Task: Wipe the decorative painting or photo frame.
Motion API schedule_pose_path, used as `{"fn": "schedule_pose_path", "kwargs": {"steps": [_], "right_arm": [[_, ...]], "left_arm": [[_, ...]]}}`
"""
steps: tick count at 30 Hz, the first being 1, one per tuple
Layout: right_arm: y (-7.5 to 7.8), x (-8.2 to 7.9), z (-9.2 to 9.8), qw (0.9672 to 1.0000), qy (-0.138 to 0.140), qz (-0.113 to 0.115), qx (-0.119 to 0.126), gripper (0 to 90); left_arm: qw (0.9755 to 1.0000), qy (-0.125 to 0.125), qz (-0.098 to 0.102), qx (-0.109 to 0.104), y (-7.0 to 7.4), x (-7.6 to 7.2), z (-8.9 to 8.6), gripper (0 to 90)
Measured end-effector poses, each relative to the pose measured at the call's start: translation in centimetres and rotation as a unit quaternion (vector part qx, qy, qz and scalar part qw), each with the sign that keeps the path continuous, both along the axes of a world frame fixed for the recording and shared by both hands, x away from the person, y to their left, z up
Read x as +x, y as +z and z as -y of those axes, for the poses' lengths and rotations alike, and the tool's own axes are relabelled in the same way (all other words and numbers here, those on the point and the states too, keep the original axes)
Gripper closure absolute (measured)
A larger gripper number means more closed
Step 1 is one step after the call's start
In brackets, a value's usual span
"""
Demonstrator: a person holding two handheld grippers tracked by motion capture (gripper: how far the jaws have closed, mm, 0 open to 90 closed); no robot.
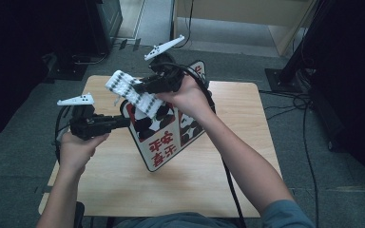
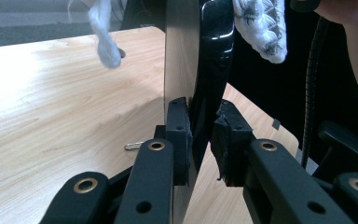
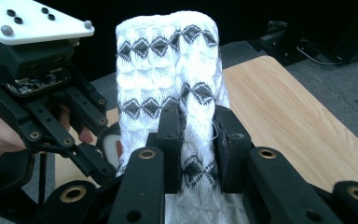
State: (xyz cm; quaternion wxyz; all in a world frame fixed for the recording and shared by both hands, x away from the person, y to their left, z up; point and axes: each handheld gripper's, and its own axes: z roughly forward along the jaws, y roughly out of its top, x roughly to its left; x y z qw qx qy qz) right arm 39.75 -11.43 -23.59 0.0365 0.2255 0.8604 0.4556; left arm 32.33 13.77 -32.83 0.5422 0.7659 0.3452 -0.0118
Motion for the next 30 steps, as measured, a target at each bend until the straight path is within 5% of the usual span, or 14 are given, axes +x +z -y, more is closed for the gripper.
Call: {"fn": "schedule_pose_path", "kwargs": {"steps": [30], "right_arm": [[-0.4,2.3,3.5,0.9995,-0.025,0.0,0.02,75.4]], "left_arm": [[1.0,-0.003,-0.006,-0.004,-0.1,0.1,-0.2,77.5]]}}
